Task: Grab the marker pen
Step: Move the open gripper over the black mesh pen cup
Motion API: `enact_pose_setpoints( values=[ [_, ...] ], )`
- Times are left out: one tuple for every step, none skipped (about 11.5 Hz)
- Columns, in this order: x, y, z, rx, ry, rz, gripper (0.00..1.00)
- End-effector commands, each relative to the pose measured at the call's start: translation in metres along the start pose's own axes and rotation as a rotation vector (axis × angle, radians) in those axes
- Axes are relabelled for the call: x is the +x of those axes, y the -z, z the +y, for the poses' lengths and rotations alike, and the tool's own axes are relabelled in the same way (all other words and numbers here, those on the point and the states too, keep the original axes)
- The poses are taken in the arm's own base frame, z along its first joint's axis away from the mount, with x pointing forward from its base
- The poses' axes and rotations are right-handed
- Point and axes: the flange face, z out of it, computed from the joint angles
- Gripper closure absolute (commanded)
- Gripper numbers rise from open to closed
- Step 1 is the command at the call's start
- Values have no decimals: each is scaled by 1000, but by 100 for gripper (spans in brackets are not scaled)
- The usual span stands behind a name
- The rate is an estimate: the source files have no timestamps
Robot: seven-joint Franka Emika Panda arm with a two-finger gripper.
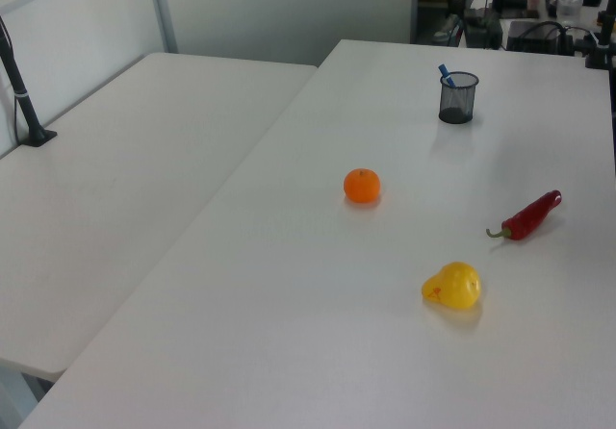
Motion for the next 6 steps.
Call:
enact_pose_setpoints(
  values=[
    [8, -44, 38, -75, -26, 39, 0],
    [9, -61, 48, -96, -37, 39, 0],
    [7, -82, 57, -109, -46, 26, 0],
    [3, -102, 63, -120, -50, 24, 0],
    [-2, -118, 67, -132, -54, 42, 0],
    [-5, -131, 66, -137, -54, 48, 0]
  ],
)
